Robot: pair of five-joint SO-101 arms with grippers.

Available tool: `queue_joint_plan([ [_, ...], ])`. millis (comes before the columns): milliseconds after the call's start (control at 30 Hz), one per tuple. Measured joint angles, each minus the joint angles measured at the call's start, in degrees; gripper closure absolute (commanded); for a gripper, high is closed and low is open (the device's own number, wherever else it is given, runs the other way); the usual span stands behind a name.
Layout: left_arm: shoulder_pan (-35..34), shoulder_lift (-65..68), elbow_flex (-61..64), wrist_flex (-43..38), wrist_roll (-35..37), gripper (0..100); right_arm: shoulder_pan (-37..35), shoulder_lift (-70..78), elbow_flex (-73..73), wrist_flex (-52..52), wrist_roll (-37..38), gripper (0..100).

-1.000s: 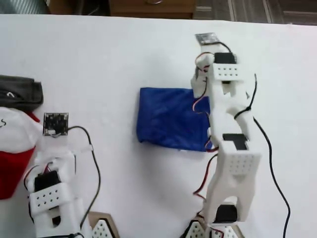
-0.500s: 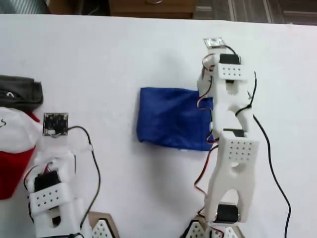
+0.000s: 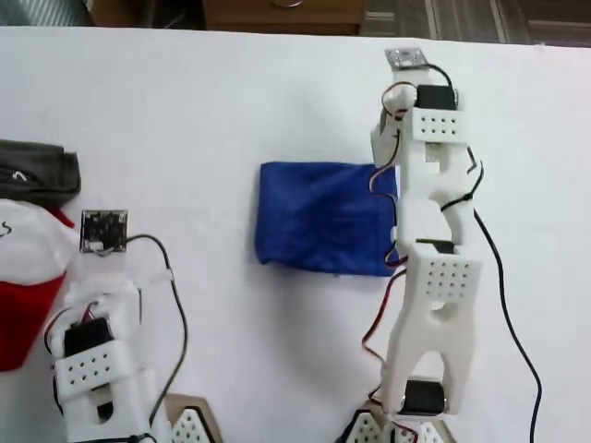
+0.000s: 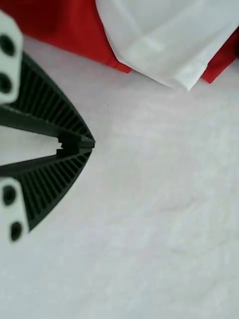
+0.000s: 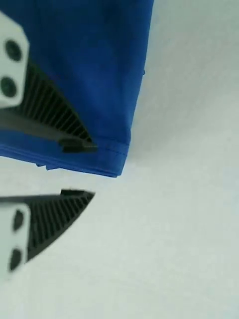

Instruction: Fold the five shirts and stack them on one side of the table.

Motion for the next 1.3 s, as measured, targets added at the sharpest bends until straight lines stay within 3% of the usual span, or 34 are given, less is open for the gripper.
queue_joint_plan([
  [400, 0.0, 0.0, 0.0, 0.0, 0.0, 97, 0.0, 7.3, -0.3, 0.1, 0.0, 82.5],
  [533, 0.0, 0.0, 0.0, 0.0, 0.0, 97, 0.0, 7.3, -0.3, 0.1, 2.4, 98.3],
  [700, 0.0, 0.0, 0.0, 0.0, 0.0, 97, 0.0, 7.3, -1.1, -0.2, 8.5, 97.8],
  [1067, 0.0, 0.0, 0.0, 0.0, 0.0, 97, 0.0, 7.6, -12.9, -0.2, 9.4, 97.9],
  [1300, 0.0, 0.0, 0.0, 0.0, 0.0, 97, 0.0, 7.9, -13.2, -0.4, 9.4, 97.7],
])
